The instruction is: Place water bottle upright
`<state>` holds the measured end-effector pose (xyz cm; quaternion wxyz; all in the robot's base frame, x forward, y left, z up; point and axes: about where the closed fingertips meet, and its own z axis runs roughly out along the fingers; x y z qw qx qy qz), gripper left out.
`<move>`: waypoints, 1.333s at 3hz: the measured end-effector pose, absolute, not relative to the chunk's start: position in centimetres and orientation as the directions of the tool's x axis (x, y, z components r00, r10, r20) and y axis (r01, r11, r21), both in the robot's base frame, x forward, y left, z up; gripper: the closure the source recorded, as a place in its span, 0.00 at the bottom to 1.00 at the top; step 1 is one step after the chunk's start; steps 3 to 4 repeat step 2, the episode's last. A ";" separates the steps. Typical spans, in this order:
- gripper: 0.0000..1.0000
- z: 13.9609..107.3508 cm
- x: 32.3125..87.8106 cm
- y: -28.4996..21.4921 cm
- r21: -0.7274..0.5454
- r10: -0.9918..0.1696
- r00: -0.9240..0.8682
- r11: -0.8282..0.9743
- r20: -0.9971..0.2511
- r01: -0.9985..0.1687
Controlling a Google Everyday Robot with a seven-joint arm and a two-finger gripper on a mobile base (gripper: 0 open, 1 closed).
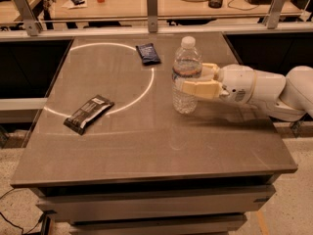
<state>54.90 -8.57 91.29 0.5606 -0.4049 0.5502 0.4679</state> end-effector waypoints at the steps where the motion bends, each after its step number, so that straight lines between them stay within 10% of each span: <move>1: 1.00 91.2 54.9 -8.4 0.062 0.079 -0.045 0.233 -0.996 -0.970; 2: 0.82 91.2 54.9 -8.2 0.061 0.079 -0.044 0.229 -0.996 -0.972; 4: 0.82 91.2 54.9 -8.2 0.061 0.079 -0.044 0.229 -0.996 -0.972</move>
Offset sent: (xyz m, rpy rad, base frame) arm 0.0005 0.0013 -0.0012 0.0000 0.0017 0.0007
